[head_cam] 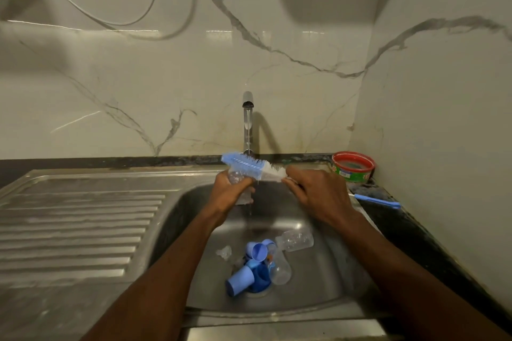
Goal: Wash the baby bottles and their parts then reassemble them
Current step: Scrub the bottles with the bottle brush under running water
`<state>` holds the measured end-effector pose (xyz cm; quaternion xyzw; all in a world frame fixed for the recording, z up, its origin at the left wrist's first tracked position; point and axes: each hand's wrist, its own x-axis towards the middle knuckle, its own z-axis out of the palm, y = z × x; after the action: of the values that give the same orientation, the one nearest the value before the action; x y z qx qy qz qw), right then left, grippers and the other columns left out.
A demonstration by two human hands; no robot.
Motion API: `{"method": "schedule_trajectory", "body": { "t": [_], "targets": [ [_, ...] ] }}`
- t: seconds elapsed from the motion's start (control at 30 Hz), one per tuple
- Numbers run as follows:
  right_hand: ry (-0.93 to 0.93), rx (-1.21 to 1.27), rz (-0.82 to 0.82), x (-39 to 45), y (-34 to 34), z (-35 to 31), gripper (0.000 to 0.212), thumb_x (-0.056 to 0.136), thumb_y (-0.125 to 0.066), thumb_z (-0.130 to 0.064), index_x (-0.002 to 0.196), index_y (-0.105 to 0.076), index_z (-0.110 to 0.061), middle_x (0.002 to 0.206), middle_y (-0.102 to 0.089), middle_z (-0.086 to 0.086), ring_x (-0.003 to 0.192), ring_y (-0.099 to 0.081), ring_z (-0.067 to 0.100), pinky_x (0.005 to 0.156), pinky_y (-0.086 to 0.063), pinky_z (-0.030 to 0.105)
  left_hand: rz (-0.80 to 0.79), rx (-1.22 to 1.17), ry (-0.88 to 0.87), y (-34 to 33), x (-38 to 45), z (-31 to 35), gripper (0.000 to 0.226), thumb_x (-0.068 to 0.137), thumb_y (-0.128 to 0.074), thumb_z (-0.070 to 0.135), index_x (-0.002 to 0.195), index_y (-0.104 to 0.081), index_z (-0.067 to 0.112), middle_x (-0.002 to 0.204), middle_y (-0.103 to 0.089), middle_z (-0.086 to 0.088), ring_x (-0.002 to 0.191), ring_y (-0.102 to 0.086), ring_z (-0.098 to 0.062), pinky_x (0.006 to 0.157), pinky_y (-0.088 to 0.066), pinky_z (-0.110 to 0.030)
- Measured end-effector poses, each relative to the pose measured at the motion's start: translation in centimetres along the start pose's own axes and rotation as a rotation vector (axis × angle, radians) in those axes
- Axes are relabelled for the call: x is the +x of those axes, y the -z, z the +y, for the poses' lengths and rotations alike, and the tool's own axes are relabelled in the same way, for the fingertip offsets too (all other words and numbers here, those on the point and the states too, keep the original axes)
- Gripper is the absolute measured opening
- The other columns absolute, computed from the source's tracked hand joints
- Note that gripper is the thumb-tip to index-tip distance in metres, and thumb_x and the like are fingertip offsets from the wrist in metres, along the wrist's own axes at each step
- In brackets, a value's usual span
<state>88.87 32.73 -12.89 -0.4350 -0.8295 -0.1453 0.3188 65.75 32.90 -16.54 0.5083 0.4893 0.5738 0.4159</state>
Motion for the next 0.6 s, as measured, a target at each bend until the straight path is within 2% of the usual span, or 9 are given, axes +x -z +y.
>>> {"method": "schedule_trajectory", "body": {
  "t": [0.1,0.17,0.23,0.33,0.4,0.47,0.6],
  "targets": [
    [0.020,0.017,-0.043,0.2,-0.4,-1.3,0.018,0.102,-0.046,-0.051,0.100,-0.055,-0.036,0.078,-0.065,-0.011,0.067,-0.060,0.012,0.057,-0.048,0.032,-0.082,0.029,0.014,-0.7,-0.4,-0.5,0.024,0.094,-0.067,0.014,0.115,-0.059,0.022,0.108,-0.068,-0.004,0.092,-0.069,-0.013,0.072,-0.059,-0.024],
    [0.004,-0.015,-0.048,0.7,-0.4,-2.8,0.020,0.102,-0.043,-0.051,0.103,-0.054,-0.035,0.080,-0.065,-0.008,0.069,-0.061,0.015,0.061,-0.051,0.033,-0.101,0.103,0.011,-1.0,-0.3,-0.9,0.035,0.090,-0.075,0.022,0.121,-0.059,0.023,0.115,-0.069,-0.002,0.102,-0.068,-0.014,0.086,-0.059,-0.030],
    [-0.014,-0.050,-0.041,1.2,-0.3,-4.0,0.024,0.102,-0.040,-0.052,0.109,-0.054,-0.034,0.085,-0.066,-0.006,0.073,-0.062,0.018,0.062,-0.049,0.033,-0.137,0.201,-0.030,-0.9,-0.2,-1.1,0.044,0.086,-0.079,0.028,0.125,-0.059,0.023,0.118,-0.069,0.000,0.108,-0.067,-0.015,0.096,-0.057,-0.037],
    [-0.082,-0.112,-0.046,1.9,-0.4,-4.6,0.031,0.102,-0.037,-0.055,0.115,-0.053,-0.033,0.088,-0.067,-0.002,0.075,-0.062,0.021,0.060,-0.036,0.031,-0.259,0.365,-0.149,-0.6,-0.4,-1.1,0.050,0.079,-0.083,0.031,0.123,-0.059,0.031,0.119,-0.067,0.010,0.110,-0.065,-0.004,0.096,-0.053,-0.025],
    [-0.144,-0.127,-0.064,2.0,-0.4,-3.9,0.034,0.099,-0.038,-0.058,0.114,-0.056,-0.033,0.090,-0.069,-0.002,0.079,-0.064,0.023,0.062,-0.036,0.032,-0.290,0.368,-0.180,-0.8,-0.6,-1.2,0.057,0.077,-0.086,0.028,0.127,-0.060,0.032,0.123,-0.067,0.011,0.114,-0.063,-0.002,0.098,-0.052,-0.026],
    [-0.226,-0.090,-0.074,1.8,-0.3,-2.5,0.036,0.095,-0.043,-0.059,0.108,-0.062,-0.031,0.090,-0.071,-0.001,0.082,-0.066,0.024,0.065,-0.042,0.033,-0.246,0.314,-0.168,-1.0,-0.4,-0.9,0.060,0.076,-0.086,0.022,0.130,-0.060,0.028,0.124,-0.068,0.011,0.115,-0.064,-0.004,0.098,-0.053,-0.030],
    [-0.314,0.059,-0.098,0.6,-0.3,-0.4,0.036,0.092,-0.052,-0.058,0.106,-0.070,-0.030,0.090,-0.073,-0.002,0.083,-0.067,0.022,0.068,-0.049,0.034,-0.112,0.145,-0.113,-0.8,-0.2,-0.4,0.049,0.076,-0.087,0.020,0.118,-0.063,0.030,0.110,-0.073,0.009,0.104,-0.070,-0.010,0.085,-0.059,-0.029]
  ]
}}
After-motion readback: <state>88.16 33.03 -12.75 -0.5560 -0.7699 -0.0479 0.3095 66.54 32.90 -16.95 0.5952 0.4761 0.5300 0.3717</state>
